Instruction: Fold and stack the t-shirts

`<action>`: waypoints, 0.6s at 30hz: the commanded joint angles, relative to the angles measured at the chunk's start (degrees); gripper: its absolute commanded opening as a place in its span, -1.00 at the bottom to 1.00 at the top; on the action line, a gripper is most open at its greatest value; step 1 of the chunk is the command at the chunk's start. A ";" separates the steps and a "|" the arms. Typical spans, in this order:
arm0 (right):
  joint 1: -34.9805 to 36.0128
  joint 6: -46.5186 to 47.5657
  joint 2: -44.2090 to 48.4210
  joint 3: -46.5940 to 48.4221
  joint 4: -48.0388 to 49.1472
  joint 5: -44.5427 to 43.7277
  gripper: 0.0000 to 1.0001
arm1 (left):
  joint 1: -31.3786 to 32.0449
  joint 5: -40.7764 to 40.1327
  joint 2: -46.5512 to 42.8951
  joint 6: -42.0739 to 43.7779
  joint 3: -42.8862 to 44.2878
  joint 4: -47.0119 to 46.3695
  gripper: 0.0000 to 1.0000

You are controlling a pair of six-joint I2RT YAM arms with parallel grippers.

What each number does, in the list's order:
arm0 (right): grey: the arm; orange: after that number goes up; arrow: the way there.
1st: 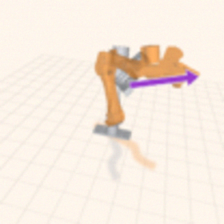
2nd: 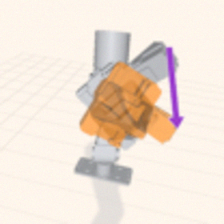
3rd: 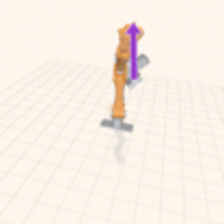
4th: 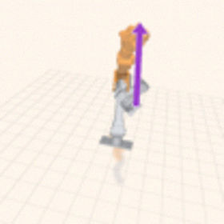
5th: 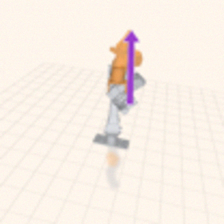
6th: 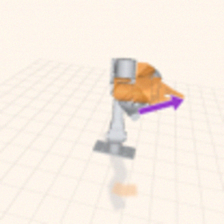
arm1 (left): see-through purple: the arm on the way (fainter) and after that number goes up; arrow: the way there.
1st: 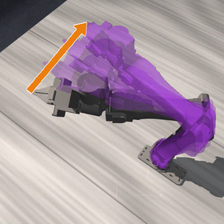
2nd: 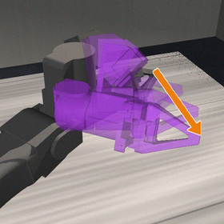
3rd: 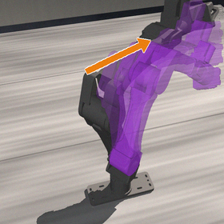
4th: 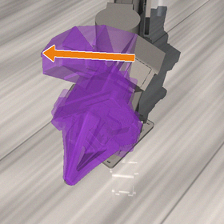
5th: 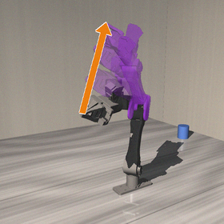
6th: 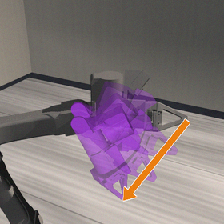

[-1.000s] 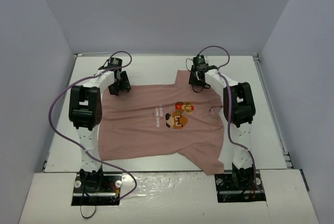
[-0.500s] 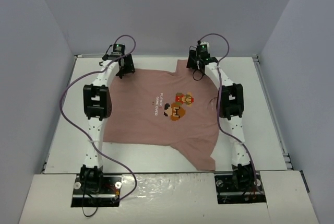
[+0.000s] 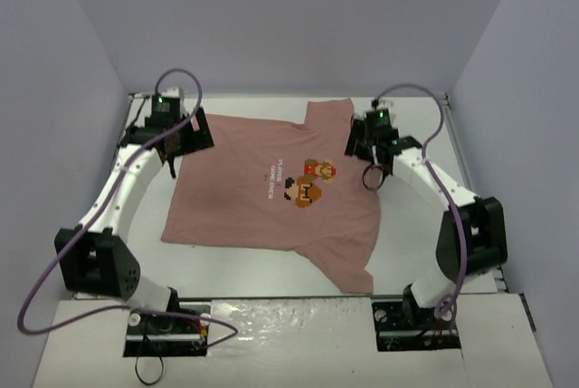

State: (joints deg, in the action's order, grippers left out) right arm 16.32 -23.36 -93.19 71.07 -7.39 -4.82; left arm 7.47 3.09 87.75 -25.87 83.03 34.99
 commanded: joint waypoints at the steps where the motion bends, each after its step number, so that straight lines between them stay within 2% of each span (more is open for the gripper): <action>1: 3.38 -8.47 5.68 -15.39 -1.75 -3.62 0.17 | 3.24 -1.96 -4.68 -1.57 -15.31 0.93 0.72; 2: 4.51 -9.68 7.02 -15.85 -1.76 -3.65 0.17 | 3.29 -2.14 -5.65 -1.72 -15.81 0.77 0.73; 4: 8.66 -13.91 10.06 -21.87 -1.93 -4.22 0.17 | 3.86 -2.38 -7.02 -1.64 -22.32 0.77 0.73; 9: 12.48 -18.84 9.27 -27.58 -1.78 -6.06 0.15 | 3.95 -2.11 -5.25 -1.85 -27.91 -2.60 0.73; 12: 12.42 -19.22 6.54 -27.84 -1.66 -8.28 0.14 | 4.01 -0.49 0.64 -2.39 -27.61 -5.20 0.72; 18: 8.66 -13.68 -3.31 -19.88 -0.67 -10.73 0.12 | 3.95 0.95 15.97 -3.12 -18.92 -8.34 0.71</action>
State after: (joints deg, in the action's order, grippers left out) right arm 28.22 -39.17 -90.46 46.18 -10.14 -11.31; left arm 11.63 2.43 97.09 -27.82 59.03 34.08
